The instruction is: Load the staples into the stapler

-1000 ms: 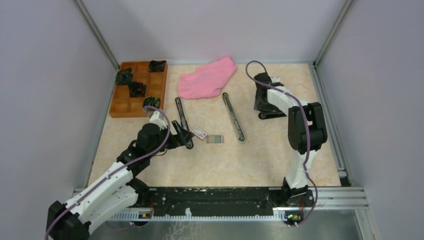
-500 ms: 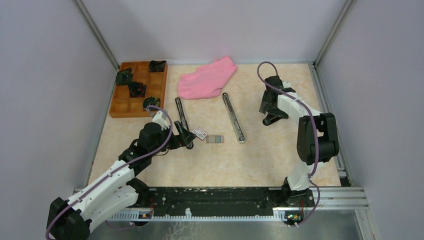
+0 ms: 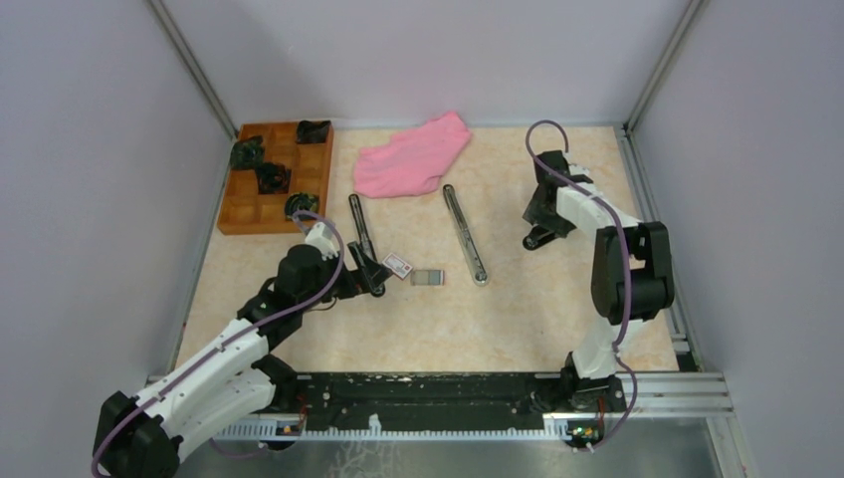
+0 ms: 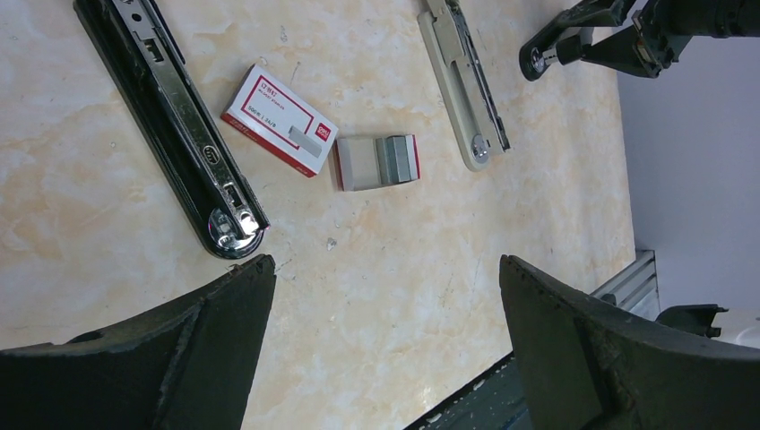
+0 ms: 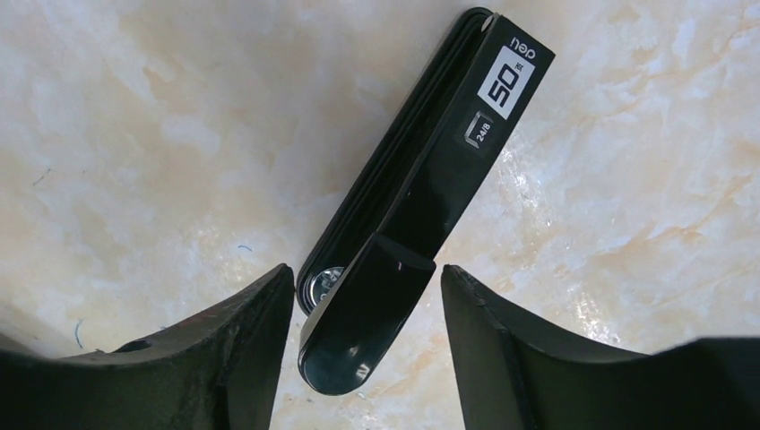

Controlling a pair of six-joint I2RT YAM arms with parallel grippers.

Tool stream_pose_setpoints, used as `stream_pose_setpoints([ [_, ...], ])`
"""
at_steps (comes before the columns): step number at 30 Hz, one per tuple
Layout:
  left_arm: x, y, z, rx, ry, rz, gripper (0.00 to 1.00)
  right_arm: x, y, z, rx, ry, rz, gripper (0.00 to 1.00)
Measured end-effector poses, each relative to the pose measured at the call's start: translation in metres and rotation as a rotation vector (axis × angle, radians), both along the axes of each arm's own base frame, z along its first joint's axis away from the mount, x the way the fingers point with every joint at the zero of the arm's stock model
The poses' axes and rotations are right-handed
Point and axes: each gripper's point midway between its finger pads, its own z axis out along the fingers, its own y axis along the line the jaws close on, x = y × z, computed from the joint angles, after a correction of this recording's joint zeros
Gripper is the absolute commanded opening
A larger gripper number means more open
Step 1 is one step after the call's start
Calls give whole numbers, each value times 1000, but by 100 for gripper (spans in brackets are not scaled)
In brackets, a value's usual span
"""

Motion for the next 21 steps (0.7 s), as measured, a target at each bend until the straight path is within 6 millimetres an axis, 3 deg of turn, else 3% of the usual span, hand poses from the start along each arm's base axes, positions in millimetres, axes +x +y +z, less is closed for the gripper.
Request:
stream_pose_setpoints([
  [9, -3, -6, -5, -14, 25, -27, 99, 3, -1, -4, 16, -9, -34, 47],
  [21, -7, -23, -12, -54, 76, -101, 98, 5, 7, -4, 65, -56, -4, 0],
])
